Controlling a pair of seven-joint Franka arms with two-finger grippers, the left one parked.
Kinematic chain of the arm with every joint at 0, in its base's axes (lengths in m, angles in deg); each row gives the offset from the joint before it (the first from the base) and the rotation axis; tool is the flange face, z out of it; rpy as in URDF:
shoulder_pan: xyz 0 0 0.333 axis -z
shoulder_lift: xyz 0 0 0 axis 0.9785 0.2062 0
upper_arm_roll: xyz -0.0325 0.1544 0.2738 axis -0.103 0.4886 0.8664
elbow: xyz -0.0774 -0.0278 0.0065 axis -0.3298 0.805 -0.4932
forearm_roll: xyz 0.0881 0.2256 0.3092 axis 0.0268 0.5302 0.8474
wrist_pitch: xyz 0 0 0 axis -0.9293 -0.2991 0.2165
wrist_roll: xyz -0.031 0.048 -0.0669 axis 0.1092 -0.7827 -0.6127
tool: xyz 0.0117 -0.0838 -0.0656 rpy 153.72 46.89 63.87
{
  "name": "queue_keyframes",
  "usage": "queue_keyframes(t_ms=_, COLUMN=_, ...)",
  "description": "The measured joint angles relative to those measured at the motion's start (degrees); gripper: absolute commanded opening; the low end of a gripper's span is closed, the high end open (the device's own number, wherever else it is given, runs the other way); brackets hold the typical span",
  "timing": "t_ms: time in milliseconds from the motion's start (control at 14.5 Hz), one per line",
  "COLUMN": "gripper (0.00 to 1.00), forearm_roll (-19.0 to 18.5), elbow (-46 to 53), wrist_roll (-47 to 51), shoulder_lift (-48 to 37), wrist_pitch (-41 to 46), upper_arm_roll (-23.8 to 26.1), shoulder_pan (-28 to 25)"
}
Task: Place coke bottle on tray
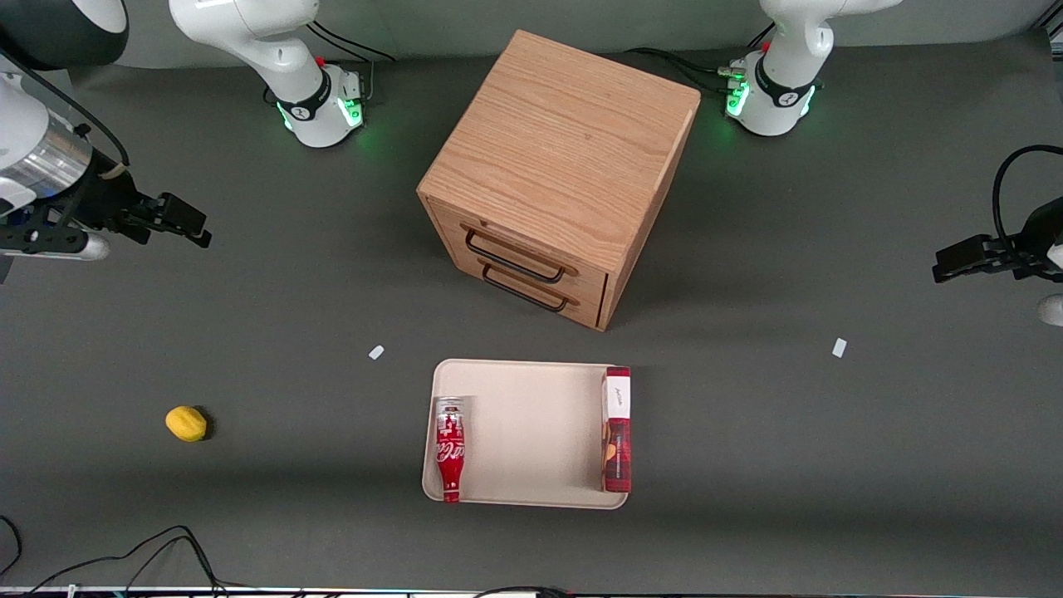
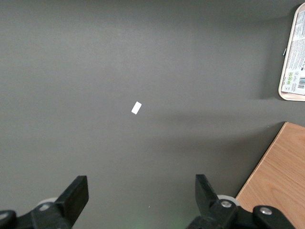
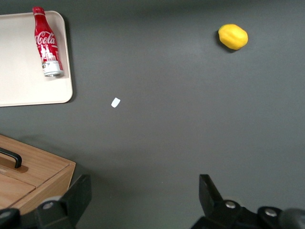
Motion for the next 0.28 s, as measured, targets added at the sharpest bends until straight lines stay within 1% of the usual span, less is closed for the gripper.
queue_keyframes(t_ms=276, gripper=1.0, forearm_roll=-0.01, elbow=1.35, wrist_roll=-0.02, shoulder_lift=0.05, wrist_pitch=0.69, upper_arm_roll=-0.76, shoulder_pan=0.0)
